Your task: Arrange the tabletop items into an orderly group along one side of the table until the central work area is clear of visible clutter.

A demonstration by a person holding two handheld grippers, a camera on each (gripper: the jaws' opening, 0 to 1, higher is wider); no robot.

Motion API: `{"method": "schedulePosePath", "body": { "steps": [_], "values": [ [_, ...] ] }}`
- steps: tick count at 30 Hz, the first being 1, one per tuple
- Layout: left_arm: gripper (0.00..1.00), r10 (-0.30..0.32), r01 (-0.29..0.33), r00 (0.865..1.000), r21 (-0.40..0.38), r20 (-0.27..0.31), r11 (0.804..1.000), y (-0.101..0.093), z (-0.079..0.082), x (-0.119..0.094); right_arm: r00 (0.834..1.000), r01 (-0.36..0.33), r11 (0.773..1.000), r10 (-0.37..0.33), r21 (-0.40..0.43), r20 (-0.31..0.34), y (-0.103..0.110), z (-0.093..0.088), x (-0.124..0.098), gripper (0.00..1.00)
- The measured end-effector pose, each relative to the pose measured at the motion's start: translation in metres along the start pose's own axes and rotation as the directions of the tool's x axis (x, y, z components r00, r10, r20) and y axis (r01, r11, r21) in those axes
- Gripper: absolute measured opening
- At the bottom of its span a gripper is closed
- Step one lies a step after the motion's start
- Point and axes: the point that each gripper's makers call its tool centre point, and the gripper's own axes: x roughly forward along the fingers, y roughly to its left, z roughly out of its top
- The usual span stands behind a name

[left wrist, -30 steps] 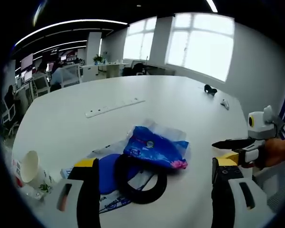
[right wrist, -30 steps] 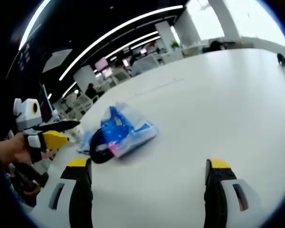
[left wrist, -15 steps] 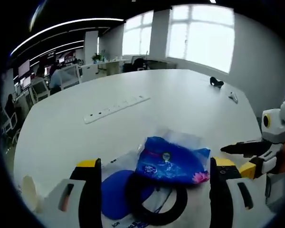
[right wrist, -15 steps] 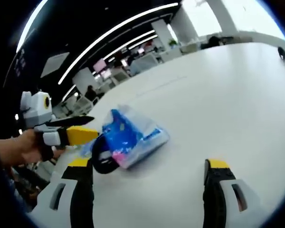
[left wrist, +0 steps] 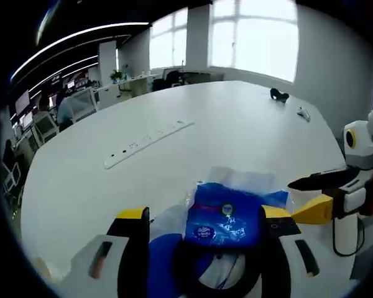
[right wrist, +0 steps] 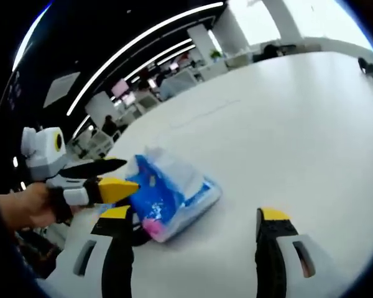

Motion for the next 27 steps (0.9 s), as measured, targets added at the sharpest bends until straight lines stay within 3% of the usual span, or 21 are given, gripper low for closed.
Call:
{"method": "schedulePosePath", "body": {
  "steps": [3, 5, 11, 16, 19, 22, 24, 27],
  "values": [
    [0.62, -0.024, 0.024, 0.999, 0.002, -0.022, 1.0, -0.005, -0.003, 0.002, 1.0, -0.007, 1.0, 0.007, -0.003, -0.013, 0.005, -0.002, 0.004, 0.75],
    [0.57, -0.038, 0.039, 0.997, 0.019, -0.074, 0.999, -0.007, -0.011, 0.004, 1.0, -0.009, 1.0, 0.009, 0.01, -0.016, 0.006, -0.002, 0.006, 0.71],
    [0.41, -0.048, 0.051, 0.996, 0.036, -0.079, 0.998, -0.007, -0.012, 0.006, 0.999, -0.038, 0.992, 0.041, 0.118, -0.028, 0.013, -0.007, 0.012, 0.56],
    [0.41, -0.046, 0.049, 0.995, 0.028, -0.083, 0.998, -0.005, -0.013, 0.006, 0.999, -0.027, 0.997, 0.028, 0.077, -0.016, 0.015, -0.003, 0.014, 0.49],
    [0.32, -0.035, 0.04, 0.995, 0.047, -0.097, 0.998, -0.002, -0.015, 0.007, 1.0, -0.012, 0.997, 0.014, 0.076, -0.026, 0.011, -0.003, 0.015, 0.41],
    [0.2, -0.064, 0.067, 0.992, 0.022, -0.105, 0.998, -0.003, -0.018, 0.007, 1.0, -0.015, 0.997, 0.017, 0.069, -0.024, 0.014, 0.0, 0.015, 0.36],
    [0.18, -0.039, 0.044, 0.992, 0.04, -0.12, 0.998, 0.001, -0.021, 0.008, 1.0, 0.012, 1.0, -0.013, -0.027, -0.013, 0.009, 0.004, 0.013, 0.31],
    [0.13, -0.025, 0.029, 0.993, 0.03, -0.116, 0.999, 0.004, -0.02, 0.008, 0.999, 0.0, 1.0, 0.001, 0.006, -0.032, 0.009, 0.0, 0.013, 0.26]
  ]
}}
